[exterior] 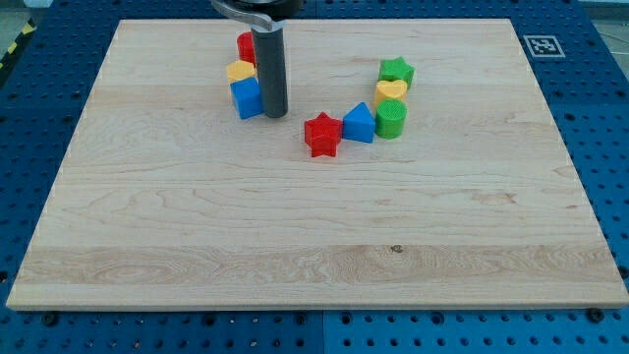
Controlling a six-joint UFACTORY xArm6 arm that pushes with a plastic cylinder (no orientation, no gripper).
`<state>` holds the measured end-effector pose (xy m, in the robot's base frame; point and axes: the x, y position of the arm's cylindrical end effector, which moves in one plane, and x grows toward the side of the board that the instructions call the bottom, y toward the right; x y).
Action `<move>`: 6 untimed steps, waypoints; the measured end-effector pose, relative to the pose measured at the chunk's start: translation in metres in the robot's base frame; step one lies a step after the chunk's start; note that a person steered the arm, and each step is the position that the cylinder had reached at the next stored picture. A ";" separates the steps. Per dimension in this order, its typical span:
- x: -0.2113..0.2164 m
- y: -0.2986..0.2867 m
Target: Move the red star to the right
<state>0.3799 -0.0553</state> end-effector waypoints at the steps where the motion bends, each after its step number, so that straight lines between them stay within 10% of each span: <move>1: 0.000 0.003; 6: 0.083 0.039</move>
